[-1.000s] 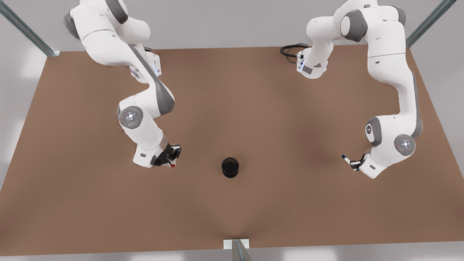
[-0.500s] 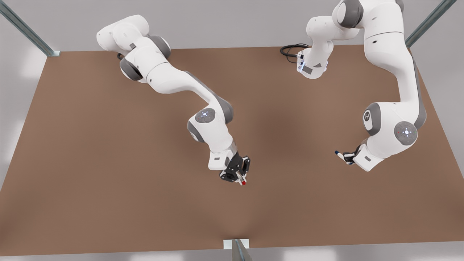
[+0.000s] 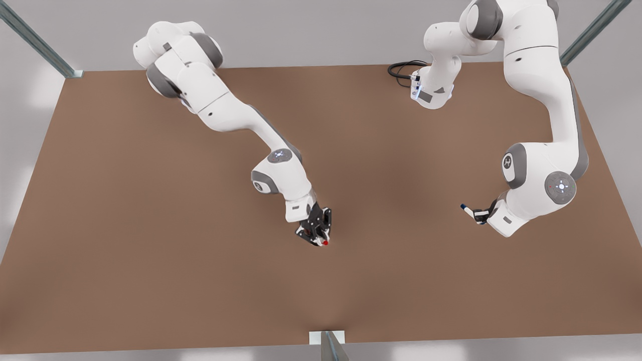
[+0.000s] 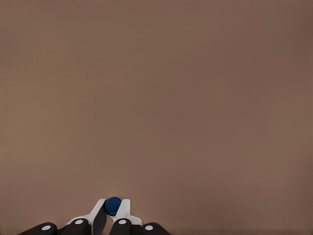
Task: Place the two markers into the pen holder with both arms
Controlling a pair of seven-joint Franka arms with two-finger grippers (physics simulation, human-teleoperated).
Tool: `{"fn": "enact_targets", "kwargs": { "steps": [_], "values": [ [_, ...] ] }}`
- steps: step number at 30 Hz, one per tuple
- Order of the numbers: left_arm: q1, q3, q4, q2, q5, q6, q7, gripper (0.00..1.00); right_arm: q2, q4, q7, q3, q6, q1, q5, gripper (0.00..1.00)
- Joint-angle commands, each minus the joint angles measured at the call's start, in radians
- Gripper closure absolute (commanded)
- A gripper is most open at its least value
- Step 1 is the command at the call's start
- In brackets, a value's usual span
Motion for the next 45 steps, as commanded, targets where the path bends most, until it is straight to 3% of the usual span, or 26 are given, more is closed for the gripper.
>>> {"fn": "enact_targets", "kwargs": {
  "steps": [1, 4, 6, 9, 10, 12, 14, 17, 19, 20, 21, 25, 30, 37, 41, 45],
  "values": [
    [0.000, 0.000, 0.000, -0.001, -0.011, -0.009, 0.007, 0.79, -0.022, -0.029, 0.176, 0.000, 0.110, -0.006, -0.028, 0.00],
    [-0.002, 0.000, 0.005, -0.007, -0.011, -0.025, 0.001, 0.79, -0.167, -0.170, 0.167, 0.005, 0.063, -0.052, -0.030, 0.00],
    [-0.047, -0.001, 0.014, -0.021, -0.011, -0.038, -0.057, 0.79, -0.329, -0.145, 0.164, 0.075, -0.365, -0.113, 0.007, 0.00],
    [-0.169, -0.001, 0.036, -0.023, -0.011, -0.069, -0.281, 0.79, -0.513, -0.054, -0.027, 0.472, -0.886, -0.617, 0.286, 0.00],
    [-0.196, -0.003, 0.049, -0.021, -0.012, -0.071, -0.336, 0.79, -0.591, -0.049, -0.033, 0.514, -1.008, -0.731, 0.364, 0.00],
    [-0.281, -0.001, 0.086, -0.016, -0.044, -0.081, -0.496, 0.79, -0.649, -0.049, -0.299, 0.047, -1.172, -0.498, 0.503, 0.00],
    [-0.345, -0.001, 0.135, -0.012, -0.072, -0.089, -0.620, 0.79, -0.651, -0.051, -0.364, -0.118, -1.250, -0.428, 0.522, 0.00],
    [-0.407, -0.009, 0.266, 0.066, -0.066, -0.074, -0.810, 0.79, -0.649, -0.069, -0.450, -0.104, -1.266, -0.457, 0.531, 0.00],
    [-0.428, -0.014, 0.300, 0.108, -0.076, 0.047, -0.890, 0.79, -0.648, -0.037, -0.423, -0.128, -1.264, -0.455, 0.565, 0.00],
    [-0.436, -0.029, 0.301, 0.117, -0.098, 0.116, -0.938, 0.79, -0.649, -0.039, -0.395, -0.219, -1.268, -0.371, 0.565, 0.00],
    [-0.436, -0.037, 0.301, 0.126, -0.101, 0.179, -0.996, 0.79, -0.648, -0.040, -0.396, -0.228, -1.272, -0.372, 0.565, 0.00],
    [-0.440, -0.118, 0.333, 0.198, -0.109, 0.409, -1.193, 0.79, -0.648, -0.037, -0.395, -0.224, -1.274, -0.371, 0.565, 0.00],
    [-0.451, -0.127, 0.366, 0.269, -0.107, 0.567, -1.242, 0.79, -0.648, -0.036, -0.396, -0.222, -1.275, -0.371, 0.565, 0.00],
    [-0.482, -0.129, 0.356, 0.272, -0.101, 0.495, -1.237, 0.79, -0.643, -0.036, -0.413, -0.228, -1.275, -0.376, 0.564, 0.00],
    [-0.483, -0.129, 0.358, 0.264, -0.096, 0.324, -1.108, 0.79, -0.642, -0.036, -0.410, -0.231, -1.275, -0.376, 0.565, 0.00],
    [-0.485, -0.127, 0.356, 0.266, -0.096, 0.285, -1.065, 0.79, -0.642, -0.036, -0.412, -0.230, -1.275, -0.377, 0.565, 0.00]
  ]
}}
